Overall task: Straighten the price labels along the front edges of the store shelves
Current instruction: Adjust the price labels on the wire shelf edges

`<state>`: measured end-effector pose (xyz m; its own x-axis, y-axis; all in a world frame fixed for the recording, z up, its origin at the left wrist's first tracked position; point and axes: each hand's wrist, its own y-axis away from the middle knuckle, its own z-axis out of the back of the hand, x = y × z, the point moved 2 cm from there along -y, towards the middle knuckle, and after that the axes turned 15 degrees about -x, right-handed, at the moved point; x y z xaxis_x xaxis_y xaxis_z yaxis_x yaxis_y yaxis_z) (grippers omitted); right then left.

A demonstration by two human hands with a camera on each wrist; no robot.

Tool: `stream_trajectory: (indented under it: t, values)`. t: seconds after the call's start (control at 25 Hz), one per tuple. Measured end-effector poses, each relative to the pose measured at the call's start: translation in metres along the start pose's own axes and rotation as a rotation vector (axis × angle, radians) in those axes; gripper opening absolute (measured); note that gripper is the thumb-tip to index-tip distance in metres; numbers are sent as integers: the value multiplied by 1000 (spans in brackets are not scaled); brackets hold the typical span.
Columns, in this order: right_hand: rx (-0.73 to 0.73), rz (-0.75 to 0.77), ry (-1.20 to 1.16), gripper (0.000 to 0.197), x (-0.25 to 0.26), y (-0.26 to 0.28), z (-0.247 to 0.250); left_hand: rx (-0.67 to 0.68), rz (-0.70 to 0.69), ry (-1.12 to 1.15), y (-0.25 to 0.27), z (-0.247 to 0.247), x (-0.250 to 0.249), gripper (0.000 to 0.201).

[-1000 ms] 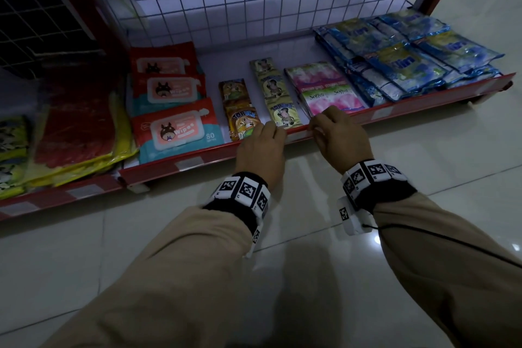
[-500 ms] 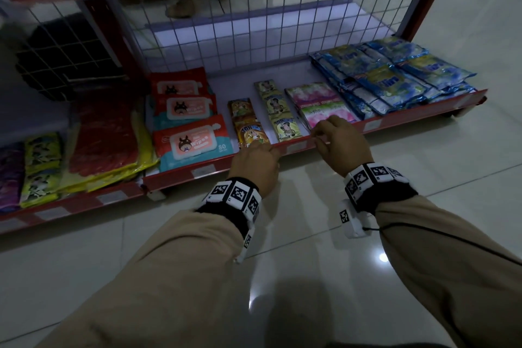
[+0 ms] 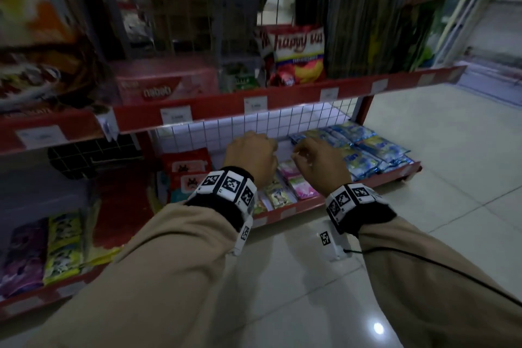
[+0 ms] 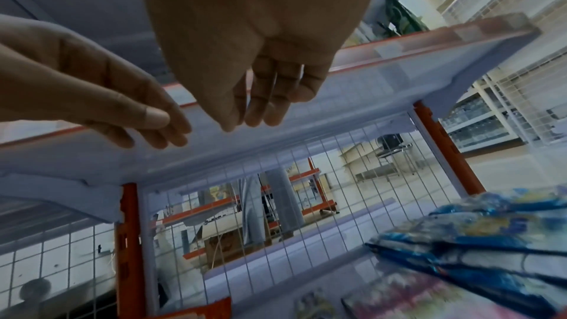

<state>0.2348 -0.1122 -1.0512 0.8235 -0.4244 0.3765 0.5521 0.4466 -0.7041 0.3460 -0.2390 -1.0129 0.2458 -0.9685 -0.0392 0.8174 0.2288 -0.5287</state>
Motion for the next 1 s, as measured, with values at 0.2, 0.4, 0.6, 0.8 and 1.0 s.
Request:
stream_trajectory:
  t: [0.2, 0.4, 0.6, 0.8, 1.0]
  values:
    - [86, 69, 138, 15, 27, -24, 27, -85, -67, 31, -23, 36, 5, 29]
    - [76, 39, 249, 17, 15, -22, 40, -120, -103, 40, -23, 35, 4, 32]
    - [-20, -30, 145, 16, -22, -43, 34, -110, -78, -29, -30, 17, 0, 33]
    - [-139, 102, 49, 32, -75, -83, 41, -180, 6, -104, -63, 0, -31, 32]
    - [-295, 378, 55, 28, -106, -109, 42, -370, 94, -231, -98, -17, -69, 23]
